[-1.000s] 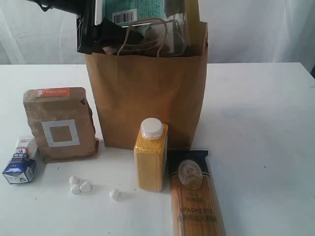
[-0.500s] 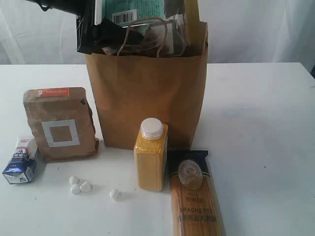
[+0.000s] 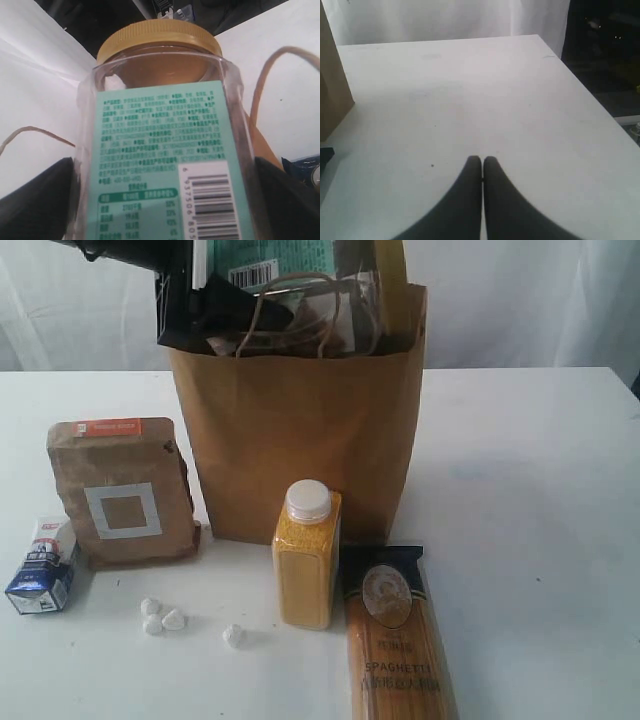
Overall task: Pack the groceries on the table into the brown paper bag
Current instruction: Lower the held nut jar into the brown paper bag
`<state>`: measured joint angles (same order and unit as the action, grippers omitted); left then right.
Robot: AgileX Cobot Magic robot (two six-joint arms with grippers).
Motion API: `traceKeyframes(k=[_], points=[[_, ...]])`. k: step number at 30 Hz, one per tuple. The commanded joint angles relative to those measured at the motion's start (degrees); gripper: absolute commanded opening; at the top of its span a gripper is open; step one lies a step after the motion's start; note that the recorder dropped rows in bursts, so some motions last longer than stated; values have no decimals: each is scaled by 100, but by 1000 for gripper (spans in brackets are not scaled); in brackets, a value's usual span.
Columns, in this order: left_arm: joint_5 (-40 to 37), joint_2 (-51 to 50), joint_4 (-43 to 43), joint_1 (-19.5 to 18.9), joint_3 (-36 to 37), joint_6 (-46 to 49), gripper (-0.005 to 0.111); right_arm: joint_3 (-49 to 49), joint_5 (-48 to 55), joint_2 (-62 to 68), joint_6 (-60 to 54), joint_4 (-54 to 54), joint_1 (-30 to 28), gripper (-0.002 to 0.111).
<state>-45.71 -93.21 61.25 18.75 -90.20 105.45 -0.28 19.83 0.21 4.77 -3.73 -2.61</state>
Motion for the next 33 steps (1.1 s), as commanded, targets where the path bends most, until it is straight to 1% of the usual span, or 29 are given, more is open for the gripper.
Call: traceKeyframes(k=[1, 9, 14, 17, 19, 21, 24, 28, 31, 33], points=[[-78, 51, 210, 35, -51, -29, 39, 28, -40, -21, 1, -34, 28, 0], [-51, 51, 210, 35, -51, -29, 39, 28, -40, -21, 1, -34, 28, 0], [-271, 51, 161, 35, -51, -20, 40, 28, -40, -21, 1, -34, 28, 0], [-421, 51, 143, 35, -51, 183, 49, 28, -40, -21, 1, -34, 28, 0], [-414, 51, 154, 35, -51, 352, 59, 28, -40, -21, 1, -34, 28, 0], [-333, 51, 154, 35, -51, 362, 64, 28, -40, -21, 1, -34, 28, 0], [-252, 51, 129, 35, -51, 362, 66, 28, -40, -21, 1, -34, 28, 0], [-452, 51, 142, 35, -51, 362, 66, 28, -40, -21, 1, -34, 28, 0], [-200, 51, 142, 35, -51, 352, 67, 28, -40, -21, 1, -34, 28, 0], [-173, 51, 142, 35, -51, 337, 74, 28, -40, -21, 1, -34, 28, 0]])
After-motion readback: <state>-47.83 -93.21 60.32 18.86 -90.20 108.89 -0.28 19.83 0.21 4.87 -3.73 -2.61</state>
